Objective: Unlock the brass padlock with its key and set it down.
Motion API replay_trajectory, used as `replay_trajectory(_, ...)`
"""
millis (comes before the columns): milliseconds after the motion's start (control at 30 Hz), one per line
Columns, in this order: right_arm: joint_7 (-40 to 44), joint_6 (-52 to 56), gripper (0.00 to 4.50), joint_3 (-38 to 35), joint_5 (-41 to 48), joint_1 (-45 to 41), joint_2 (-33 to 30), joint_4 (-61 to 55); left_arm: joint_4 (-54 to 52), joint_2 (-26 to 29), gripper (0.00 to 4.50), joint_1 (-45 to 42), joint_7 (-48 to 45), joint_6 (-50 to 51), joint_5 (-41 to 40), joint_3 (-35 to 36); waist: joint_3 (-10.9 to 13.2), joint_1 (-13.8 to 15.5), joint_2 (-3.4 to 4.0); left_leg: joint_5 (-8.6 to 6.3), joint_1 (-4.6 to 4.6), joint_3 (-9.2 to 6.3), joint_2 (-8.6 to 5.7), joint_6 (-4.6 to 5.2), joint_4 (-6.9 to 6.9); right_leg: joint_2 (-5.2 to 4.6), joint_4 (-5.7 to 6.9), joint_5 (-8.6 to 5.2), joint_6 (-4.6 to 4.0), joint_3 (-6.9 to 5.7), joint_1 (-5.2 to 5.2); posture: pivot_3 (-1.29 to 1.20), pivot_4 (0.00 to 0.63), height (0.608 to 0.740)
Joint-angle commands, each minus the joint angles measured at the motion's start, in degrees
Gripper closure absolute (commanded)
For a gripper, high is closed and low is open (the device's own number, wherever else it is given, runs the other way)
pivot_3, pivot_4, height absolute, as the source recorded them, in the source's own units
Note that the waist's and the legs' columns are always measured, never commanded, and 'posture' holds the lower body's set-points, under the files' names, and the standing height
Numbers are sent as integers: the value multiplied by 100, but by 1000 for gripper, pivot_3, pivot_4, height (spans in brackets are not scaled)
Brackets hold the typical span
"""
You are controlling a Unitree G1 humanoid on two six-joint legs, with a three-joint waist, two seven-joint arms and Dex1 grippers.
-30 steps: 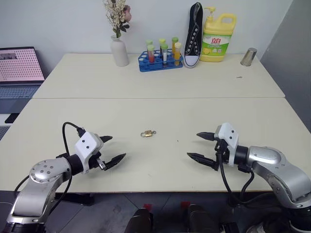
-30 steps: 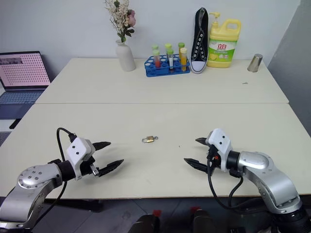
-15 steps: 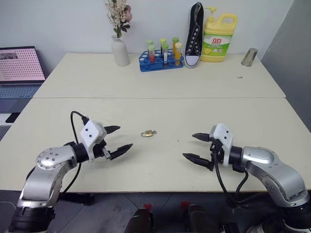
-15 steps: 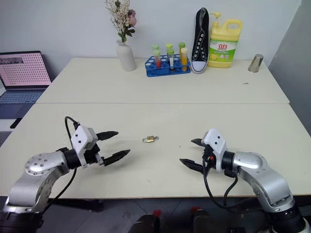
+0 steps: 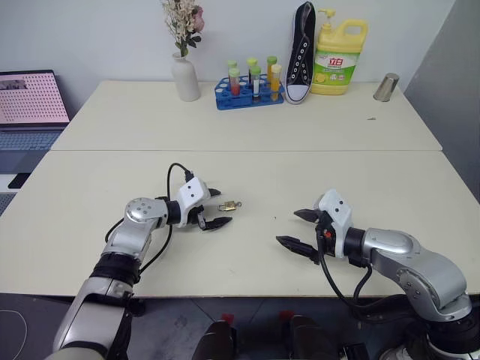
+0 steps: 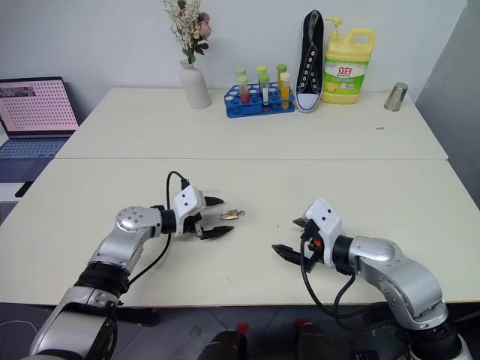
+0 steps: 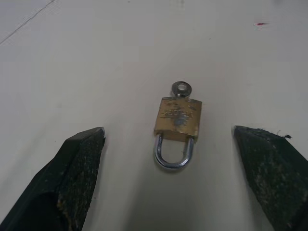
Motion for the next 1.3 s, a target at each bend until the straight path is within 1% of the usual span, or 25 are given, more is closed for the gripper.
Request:
replay_trajectory(33, -202, 123, 38, -121, 68, 17, 52, -303, 640, -84, 0, -332, -10, -428, 315, -127, 0, -1, 0, 0, 1, 0, 0, 0, 0, 0, 0, 0, 0, 0, 0, 0, 150, 740)
replay_trajectory(167, -347, 260, 38, -193, 142, 74, 109, -427, 1103, -227, 0, -556, -104, -468, 410, -155, -2, -6, 0, 0, 4, 0, 0, 1, 0, 0, 3, 0, 1, 1, 2, 0, 150, 740)
replay_trajectory(233, -383, 315, 38, -223, 179, 96, 108, -488, 1202, -217, 0, -610, -308, -452, 441, -207, -3, -11, -2, 0, 6, -1, 0, 1, 1, 0, 4, 0, 1, 0, 4, 0, 150, 740)
replay_trajectory(267, -396, 329, 13, -235, 198, 98, 104, -503, 1250, -219, 187, -637, -375, -407, 447, -216, -4, -13, -2, 0, 6, -1, 0, 1, 1, 0, 5, 0, 2, 0, 5, 0, 150, 740)
replay_trajectory(333, -425, 359, 0, -260, 250, 91, 104, -520, 1353, -204, 635, -685, -452, -369, 495, -245, -4, -15, -3, 0, 6, 0, 0, 1, 2, 1, 5, 0, 2, 0, 5, 0, 150, 740)
replay_trajectory(533, -456, 403, 0, -307, 338, 51, 122, -520, 1492, -127, 2533, -732, -528, -200, 699, -392, -7, -16, -3, 0, 19, 1, 1, 2, 1, 2, 11, 0, 2, 1, 12, 0, 150, 740)
replay_trajectory(567, -440, 381, 0, -298, 339, 45, 109, -523, 1487, -116, 2796, -730, -528, -108, 735, -423, -9, -16, -3, 1, 23, 1, 1, 3, 1, 2, 13, 0, 2, 1, 15, 0, 150, 740)
replay_trajectory(633, -404, 356, 0, -295, 375, 35, 108, -519, 1463, -108, 3498, -720, -485, -36, 784, -462, -13, -16, -3, 0, 36, 2, 1, 3, 0, 3, 14, -1, 3, 3, 26, 0, 150, 740)
replay_trajectory(767, -161, 31, 0, -226, 337, 45, -19, -545, 919, -84, 3537, -425, -628, -36, 636, -443, -14, -22, -2, 0, 54, 5, 3, 4, -3, 5, 14, -2, 4, 6, 39, 0, 150, 740)
replay_trajectory(900, -61, -129, 0, -250, 348, 134, -67, -563, 6, 75, 3537, 30, -543, -336, 639, -422, -14, -38, -2, 0, 55, 7, 6, 4, -8, 6, 11, -1, 3, 13, 36, 0, 150, 740)
replay_trajectory(1000, 155, -278, 0, -316, 456, 233, -172, -659, -1147, 70, 3537, 586, -335, -1467, 373, -208, -14, -30, -2, 0, 48, 7, 5, 3, -11, 4, 6, -1, 2, 16, 29, 0, 150, 740)
replay_trajectory(1067, 373, -327, 0, -422, 661, 305, -248, -700, -1776, 63, 3537, 897, 90, -2688, 519, -98, -12, -2, -3, 0, 32, 2, 6, 1, -10, -2, 4, 0, 1, 24, 14, 0, 150, 740)
replay_trajectory(1100, 446, -349, 0, -442, 726, 311, -268, -704, -1907, 82, 3537, 974, 207, -3098, 605, -85, -8, 9, -9, 1, 17, -1, 11, 0, -4, -6, 2, 0, 1, 21, 5, 0, 150, 740)
replay_trajectory(1200, 529, -148, 0, -536, 1099, 217, -238, -615, -2185, 157, 3537, 1088, 918, -4390, 1436, -29, -8, 39, -11, 1, 1, -4, 6, -1, 2, -9, -1, 3, 2, 7, 1, 0, 150, 740)
replay_trajectory(1300, 439, 4, 0, -563, 1329, 99, -176, -517, -2308, 198, 3537, 1144, 1352, -4798, 1887, -71, -8, 33, -10, 1, 6, 3, -2, 1, 1, -10, -3, 2, 3, 10, 6, 0, 150, 740)
